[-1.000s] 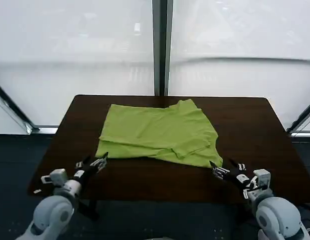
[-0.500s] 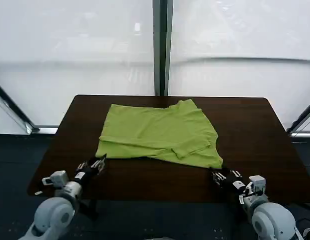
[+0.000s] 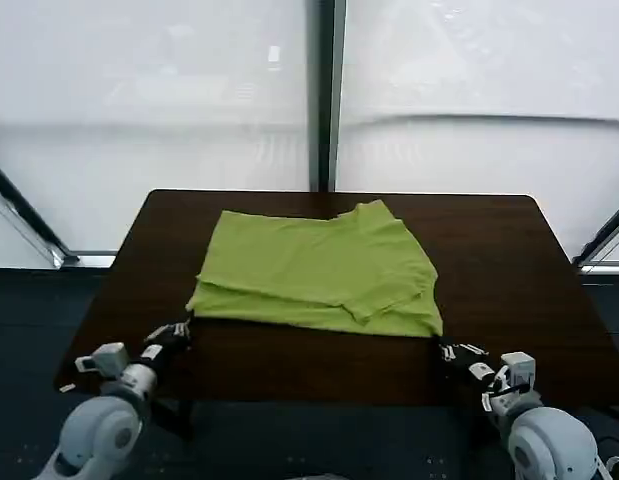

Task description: Fold and organize the clothes.

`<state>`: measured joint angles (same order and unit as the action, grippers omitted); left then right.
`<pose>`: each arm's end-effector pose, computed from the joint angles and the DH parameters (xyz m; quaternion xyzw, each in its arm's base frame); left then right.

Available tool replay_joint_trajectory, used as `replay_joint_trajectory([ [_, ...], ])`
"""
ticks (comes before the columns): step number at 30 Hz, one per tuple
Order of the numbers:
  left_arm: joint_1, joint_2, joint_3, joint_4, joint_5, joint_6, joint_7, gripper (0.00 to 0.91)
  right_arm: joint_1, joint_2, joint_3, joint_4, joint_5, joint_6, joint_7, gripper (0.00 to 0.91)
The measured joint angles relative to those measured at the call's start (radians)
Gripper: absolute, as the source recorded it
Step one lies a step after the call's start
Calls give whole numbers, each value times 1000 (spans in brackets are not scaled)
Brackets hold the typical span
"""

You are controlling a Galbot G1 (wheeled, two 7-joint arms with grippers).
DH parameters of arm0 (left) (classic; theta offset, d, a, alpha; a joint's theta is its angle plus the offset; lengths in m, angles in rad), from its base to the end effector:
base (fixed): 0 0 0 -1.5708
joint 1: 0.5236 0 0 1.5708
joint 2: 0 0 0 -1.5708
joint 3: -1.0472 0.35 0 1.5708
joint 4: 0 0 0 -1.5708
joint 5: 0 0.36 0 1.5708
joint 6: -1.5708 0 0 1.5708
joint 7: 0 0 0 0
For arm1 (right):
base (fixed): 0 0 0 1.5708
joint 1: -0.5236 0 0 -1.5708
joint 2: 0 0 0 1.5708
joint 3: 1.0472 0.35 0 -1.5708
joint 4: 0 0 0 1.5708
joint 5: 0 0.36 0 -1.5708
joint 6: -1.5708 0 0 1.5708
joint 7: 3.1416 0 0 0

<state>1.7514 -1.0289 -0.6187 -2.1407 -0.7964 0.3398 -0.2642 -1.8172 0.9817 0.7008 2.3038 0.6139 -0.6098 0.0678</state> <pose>0.1532 0.1050 -0.2857 0.0096 -0.9567 0.0964 0.2746 0.1441 -0.0998 -0.2297 0.1033 -0.9386 0.0205 0.3285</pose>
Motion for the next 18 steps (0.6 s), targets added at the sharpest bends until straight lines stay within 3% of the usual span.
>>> replay_joint_trajectory([
  [10,155,-38,-63,-75,14,-6,-25,0,-68,-14,5,30,-1,-18,5,0],
  [11,166,-41,-68,-80,16,-3,-31,283,-76,-13,8,35,-3,-23,6,10],
  [12,179,-46,-74,-87,23,2,-35,878,-83,-13,10,38,-6,-27,9,488],
  [13,187,-49,-78,-92,26,6,-36,878,-91,-12,12,42,-8,-32,12,878],
  [18,224,-65,-89,-125,34,38,-68,878,-142,-9,32,79,-13,-67,22,878],
])
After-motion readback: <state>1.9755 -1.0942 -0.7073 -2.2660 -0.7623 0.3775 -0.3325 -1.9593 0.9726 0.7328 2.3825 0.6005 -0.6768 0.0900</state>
